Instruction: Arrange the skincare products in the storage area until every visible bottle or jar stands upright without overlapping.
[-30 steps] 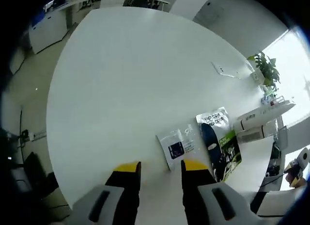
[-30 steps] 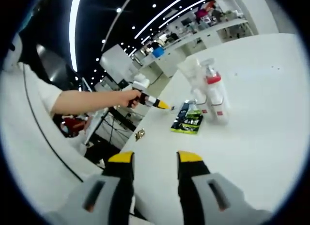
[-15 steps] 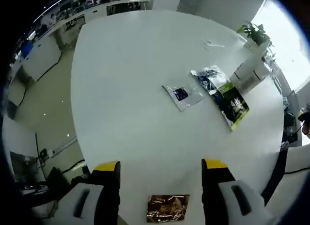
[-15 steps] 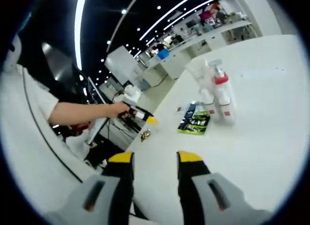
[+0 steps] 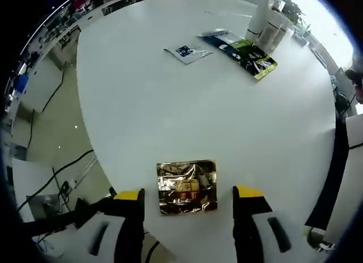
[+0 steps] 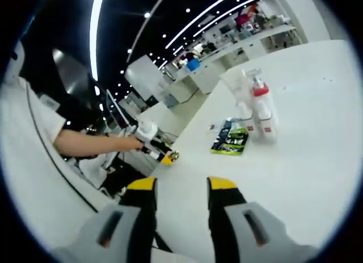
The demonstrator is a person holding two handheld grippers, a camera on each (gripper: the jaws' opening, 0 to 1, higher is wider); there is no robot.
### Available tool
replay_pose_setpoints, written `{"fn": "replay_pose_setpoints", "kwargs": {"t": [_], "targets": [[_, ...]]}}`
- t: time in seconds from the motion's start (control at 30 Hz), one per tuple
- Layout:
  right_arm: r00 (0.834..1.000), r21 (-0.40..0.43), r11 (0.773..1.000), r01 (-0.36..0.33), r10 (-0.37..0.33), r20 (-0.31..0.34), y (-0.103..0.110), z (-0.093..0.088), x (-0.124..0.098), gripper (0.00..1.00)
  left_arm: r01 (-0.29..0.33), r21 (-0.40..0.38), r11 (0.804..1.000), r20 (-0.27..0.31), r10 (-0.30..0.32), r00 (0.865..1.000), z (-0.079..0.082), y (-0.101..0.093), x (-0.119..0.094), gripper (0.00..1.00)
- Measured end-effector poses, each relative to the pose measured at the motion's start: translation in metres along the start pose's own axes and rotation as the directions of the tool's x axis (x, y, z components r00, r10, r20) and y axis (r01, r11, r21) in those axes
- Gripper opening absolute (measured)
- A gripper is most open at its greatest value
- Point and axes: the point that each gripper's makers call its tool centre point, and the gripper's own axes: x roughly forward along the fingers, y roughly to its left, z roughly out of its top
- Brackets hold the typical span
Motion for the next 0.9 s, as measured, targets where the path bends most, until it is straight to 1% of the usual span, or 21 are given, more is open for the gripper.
{"fn": "replay_pose_setpoints", "kwargs": {"t": [0.07, 0.2, 0.27, 0.33, 0.4, 0.47, 0.53, 0.57, 0.67, 0.9], "targets": [[1.000, 0.001, 1.000, 0.001, -0.001, 0.002, 0.000, 0.000, -0.001, 0.33, -0.015, -0.019, 1.000, 0.011, 0.015, 1.000, 0.003, 0.004, 0.001, 0.58], [1.000, -0.001, 1.000, 0.007, -0.007, 0.005, 0.000, -0.002, -0.004, 0.33, -0.019, -0.024, 1.000, 0.006, 0.019, 1.000, 0.004, 0.003, 0.001, 0.57], [1.000, 0.001, 1.000, 0.010, -0.010, 0.010, -0.001, -0.002, -0.004, 0.33, -0.016, -0.021, 1.000, 0.024, 0.016, 1.000, 0.005, -0.001, 0.001, 0.51], [1.000, 0.007, 1.000, 0.014, -0.014, 0.014, -0.002, -0.003, -0.004, 0.33, -0.011, -0.009, 1.000, 0.045, 0.012, 0.999, 0.006, -0.006, 0.000, 0.42], [1.000, 0.008, 1.000, 0.013, -0.013, 0.016, -0.002, -0.003, -0.004, 0.33, -0.016, -0.020, 1.000, 0.055, 0.017, 0.998, 0.007, -0.009, -0.001, 0.41], [1.000, 0.004, 1.000, 0.010, -0.010, 0.013, -0.001, -0.003, -0.003, 0.33, -0.017, -0.060, 0.998, 0.071, 0.022, 0.997, 0.007, -0.009, 0.000, 0.41], [1.000, 0.003, 1.000, 0.008, -0.008, 0.010, 0.000, -0.004, -0.003, 0.33, -0.019, -0.062, 0.998, 0.076, 0.024, 0.997, 0.007, -0.008, 0.000, 0.41], [1.000, 0.001, 1.000, 0.006, -0.006, 0.009, 0.001, -0.004, -0.003, 0.33, -0.019, -0.075, 0.997, 0.082, 0.025, 0.996, 0.008, -0.009, 0.001, 0.41], [1.000, -0.002, 1.000, 0.006, -0.006, 0.007, 0.001, -0.005, -0.004, 0.33, -0.020, -0.089, 0.996, 0.096, 0.029, 0.995, 0.008, -0.011, 0.000, 0.41], [1.000, -0.004, 1.000, 0.007, -0.007, 0.007, 0.000, -0.006, -0.007, 0.32, -0.020, -0.096, 0.995, 0.102, 0.029, 0.994, 0.009, -0.016, 0.001, 0.40]]}}
